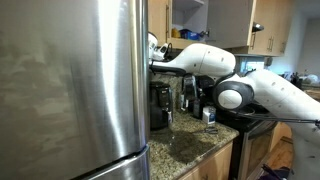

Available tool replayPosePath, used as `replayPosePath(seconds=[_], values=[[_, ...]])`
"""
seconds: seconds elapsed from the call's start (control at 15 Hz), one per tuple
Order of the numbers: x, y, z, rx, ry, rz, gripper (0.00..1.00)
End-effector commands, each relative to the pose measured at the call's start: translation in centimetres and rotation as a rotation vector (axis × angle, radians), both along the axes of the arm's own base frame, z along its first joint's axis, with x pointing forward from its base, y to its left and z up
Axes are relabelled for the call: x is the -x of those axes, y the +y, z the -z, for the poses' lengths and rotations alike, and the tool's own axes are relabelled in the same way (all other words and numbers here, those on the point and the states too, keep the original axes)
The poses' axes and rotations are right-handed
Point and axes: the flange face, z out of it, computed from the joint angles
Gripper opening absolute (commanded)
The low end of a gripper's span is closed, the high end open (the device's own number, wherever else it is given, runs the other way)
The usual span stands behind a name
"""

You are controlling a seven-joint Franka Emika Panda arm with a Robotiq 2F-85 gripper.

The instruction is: Close the drawer of the air fryer, open the right upper cabinet door, remove the black bottle from the cabinet and put it on the countertop

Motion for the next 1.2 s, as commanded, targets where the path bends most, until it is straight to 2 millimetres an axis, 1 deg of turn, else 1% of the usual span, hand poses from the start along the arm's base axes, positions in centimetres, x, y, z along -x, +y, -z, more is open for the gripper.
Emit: replayPosePath(seconds=[0.0, 0.2, 0.27, 0.33, 0.4, 0.47, 0.6, 0.67, 0.73, 0.8, 1.0, 1.07, 1.13], values=[[0.1, 0.0, 0.0, 0.003, -0.003, 0.000, 0.52], [0.0, 0.0, 0.2, 0.008, -0.002, 0.002, 0.52], [0.3, -0.3, -0.9, -0.010, -0.023, 0.012, 0.52], [0.4, -0.5, -1.0, -0.025, -0.014, 0.017, 0.27], [0.6, -0.6, -1.0, -0.081, 0.046, 0.004, 0.27], [0.3, -0.7, -0.7, -0.099, 0.053, 0.000, 0.27], [0.7, -0.2, -1.8, -0.187, 0.064, -0.057, 0.27], [1.4, 0.3, -2.6, -0.230, 0.080, -0.091, 0.27], [2.6, 0.2, -4.6, -0.268, 0.077, -0.119, 0.27], [3.8, -0.4, -6.8, -0.298, 0.079, -0.133, 0.27], [6.5, -2.0, -12.2, -0.393, 0.067, -0.195, 0.27], [7.5, -2.6, -13.9, -0.436, 0.058, -0.216, 0.27], [7.9, -3.2, -15.1, -0.481, 0.055, -0.231, 0.27]])
